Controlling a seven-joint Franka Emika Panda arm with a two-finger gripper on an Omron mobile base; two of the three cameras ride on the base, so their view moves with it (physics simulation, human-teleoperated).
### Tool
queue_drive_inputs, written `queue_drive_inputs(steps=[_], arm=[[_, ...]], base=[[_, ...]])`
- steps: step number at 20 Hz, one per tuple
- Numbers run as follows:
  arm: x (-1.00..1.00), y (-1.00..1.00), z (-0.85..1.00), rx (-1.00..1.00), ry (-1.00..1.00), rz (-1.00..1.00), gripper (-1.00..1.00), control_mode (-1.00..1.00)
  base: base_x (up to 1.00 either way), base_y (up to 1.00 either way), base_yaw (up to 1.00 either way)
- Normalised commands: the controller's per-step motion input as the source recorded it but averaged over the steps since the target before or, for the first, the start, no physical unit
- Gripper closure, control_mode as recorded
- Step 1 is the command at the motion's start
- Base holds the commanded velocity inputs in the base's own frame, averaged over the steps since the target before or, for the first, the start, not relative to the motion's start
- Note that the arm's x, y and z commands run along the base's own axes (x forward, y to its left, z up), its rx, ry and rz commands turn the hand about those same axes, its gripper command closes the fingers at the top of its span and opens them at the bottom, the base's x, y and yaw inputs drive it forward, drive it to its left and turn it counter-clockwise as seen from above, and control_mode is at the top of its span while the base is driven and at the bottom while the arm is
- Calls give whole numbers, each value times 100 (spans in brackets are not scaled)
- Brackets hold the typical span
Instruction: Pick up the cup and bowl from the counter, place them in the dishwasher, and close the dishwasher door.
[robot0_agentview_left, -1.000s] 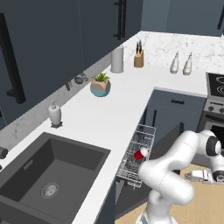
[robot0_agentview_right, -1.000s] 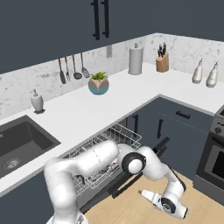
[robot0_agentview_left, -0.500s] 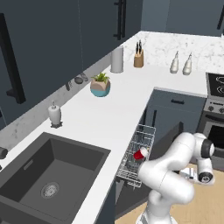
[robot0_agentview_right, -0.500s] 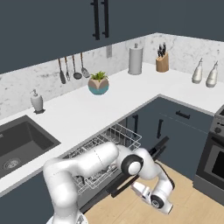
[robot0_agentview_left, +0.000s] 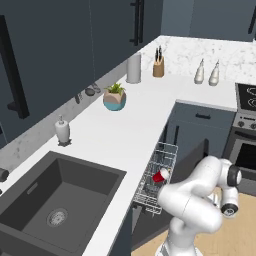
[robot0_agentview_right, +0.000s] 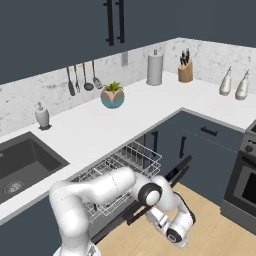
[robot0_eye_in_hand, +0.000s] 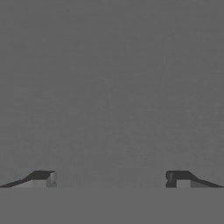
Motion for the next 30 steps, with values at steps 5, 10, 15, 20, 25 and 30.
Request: queue_drive_inputs(steps=[5, 10, 15, 20, 25, 30], arm=[[88, 100, 23, 11, 0, 0, -100, -100], [96, 100, 20, 3, 2, 0, -100, -100], [99, 100, 12, 0, 5, 0, -100, -100], [100, 100, 1, 0, 11, 0, -100, -100], [100, 100, 0, 0, 15, 0, -100, -100], [100, 100, 0, 0, 16, 0, -100, -100]], base=[[0, 0, 0], [0, 0, 0], [0, 0, 0], [0, 0, 0], [0, 0, 0], [0, 0, 0]])
